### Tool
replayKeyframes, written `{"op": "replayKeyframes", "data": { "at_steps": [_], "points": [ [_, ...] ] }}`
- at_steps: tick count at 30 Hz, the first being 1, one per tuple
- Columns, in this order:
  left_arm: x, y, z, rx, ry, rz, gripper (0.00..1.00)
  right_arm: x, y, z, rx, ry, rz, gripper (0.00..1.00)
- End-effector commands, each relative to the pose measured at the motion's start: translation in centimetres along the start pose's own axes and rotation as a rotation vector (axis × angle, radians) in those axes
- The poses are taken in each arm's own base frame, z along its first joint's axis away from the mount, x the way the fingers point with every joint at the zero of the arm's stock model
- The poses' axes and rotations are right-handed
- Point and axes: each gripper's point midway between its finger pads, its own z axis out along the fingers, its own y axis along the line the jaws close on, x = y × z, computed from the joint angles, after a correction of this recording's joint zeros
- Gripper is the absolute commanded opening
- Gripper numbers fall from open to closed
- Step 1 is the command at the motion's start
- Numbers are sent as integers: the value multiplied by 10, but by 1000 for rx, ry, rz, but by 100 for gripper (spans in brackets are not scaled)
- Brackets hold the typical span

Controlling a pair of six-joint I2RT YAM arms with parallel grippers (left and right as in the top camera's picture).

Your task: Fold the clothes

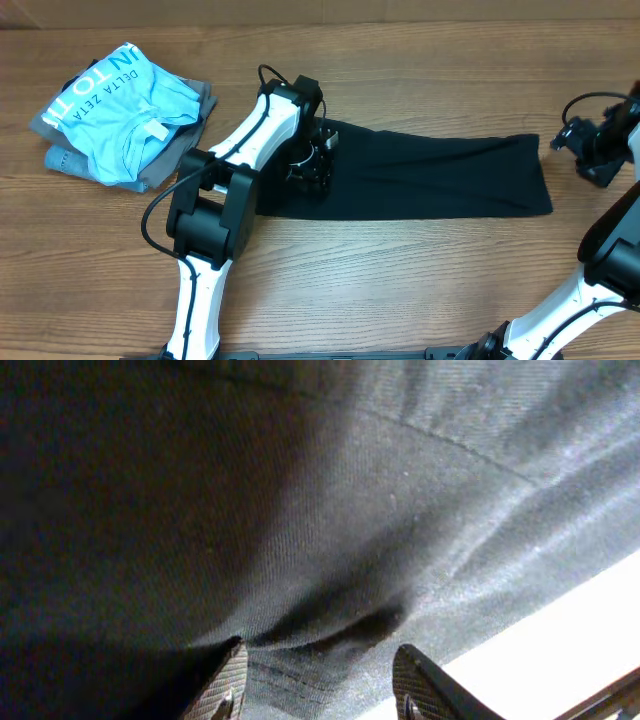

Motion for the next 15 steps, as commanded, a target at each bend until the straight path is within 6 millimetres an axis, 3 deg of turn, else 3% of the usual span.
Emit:
{"op": "replayKeyframes", "data": {
  "at_steps": [1,5,9,11,12,14,15],
  "points": [
    [-13,36,-17,-103,-12,-60,53,45,-9,34,2,141,20,79],
    [-31,31,-56,-105,-94,-53,63,83,0,55,-88,239,-2,80],
    [-45,33,-90,-108,-175,-54,72,112,45,55,-363,309,-104,77],
    [-44,37,-94,-109,-179,-62,73,119,49,55,-365,331,-112,67],
    [-41,41,-94,-108,-168,-73,73,122,48,56,-348,342,-117,45],
    [-38,42,-94,-107,-157,-80,72,124,39,58,-293,352,-102,17],
    [-37,42,-94,-107,-153,-81,72,124,33,59,-251,356,-82,11]
  ]
}}
